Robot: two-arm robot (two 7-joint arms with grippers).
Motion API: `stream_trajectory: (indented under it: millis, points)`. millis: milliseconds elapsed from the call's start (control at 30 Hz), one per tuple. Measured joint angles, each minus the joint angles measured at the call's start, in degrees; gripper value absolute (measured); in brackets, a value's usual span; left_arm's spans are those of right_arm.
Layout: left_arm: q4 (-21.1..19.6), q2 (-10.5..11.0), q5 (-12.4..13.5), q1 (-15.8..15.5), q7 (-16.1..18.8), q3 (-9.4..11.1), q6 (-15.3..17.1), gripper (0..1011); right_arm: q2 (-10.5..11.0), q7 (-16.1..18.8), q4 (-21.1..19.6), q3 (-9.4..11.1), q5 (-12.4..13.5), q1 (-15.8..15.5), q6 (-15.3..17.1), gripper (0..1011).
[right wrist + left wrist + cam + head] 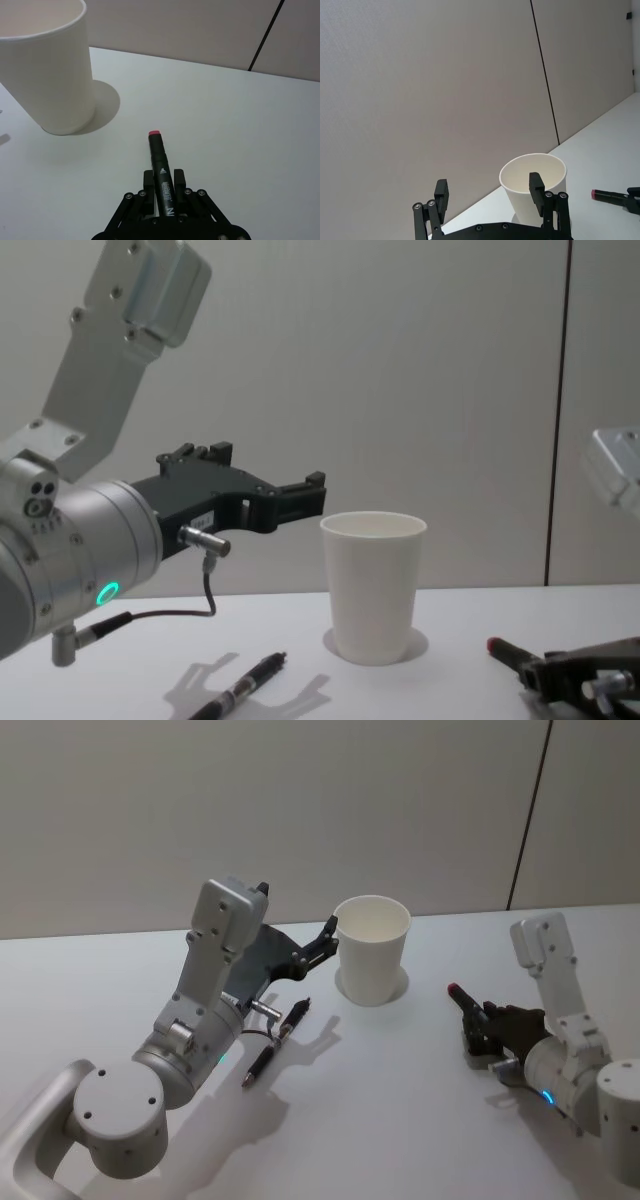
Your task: Place the pen into the pen holder.
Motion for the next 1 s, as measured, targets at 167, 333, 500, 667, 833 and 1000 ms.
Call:
stream_trajectory:
  millis: [167, 333, 500, 667, 833, 1000]
  points:
    - [0.0, 0.0, 0.0, 0.0, 0.0, 0.0, 0.0, 1001, 0.0, 0.1, 0.0, 0.0, -0.3, 0.0, -0.3, 180]
    - [0.0, 0.0, 0.0, 0.0, 0.0, 0.0, 0.0, 1001, 0.0, 0.3, 0.0, 0.1, -0.6, 0.0, -0.9, 170]
    - [0.0, 0.0, 0.0, 0.0, 0.0, 0.0, 0.0, 1001, 0.0, 0.7, 0.1, 0.1, -1.3, 0.2, -2.3, 170]
    - [0.0, 0.0, 0.0, 0.0, 0.0, 0.0, 0.0, 1001, 0.0, 1.3, 0.2, 0.0, -2.3, 0.3, -4.7, 169]
    - [0.0, 0.0, 0.0, 0.0, 0.0, 0.0, 0.0, 1001, 0.1, 1.8, 0.3, 0.0, -3.4, 0.6, -7.6, 169]
    - [0.0, 0.0, 0.0, 0.0, 0.0, 0.0, 0.0, 1001, 0.2, 2.4, 0.4, 0.1, -4.5, 0.9, -11.2, 169]
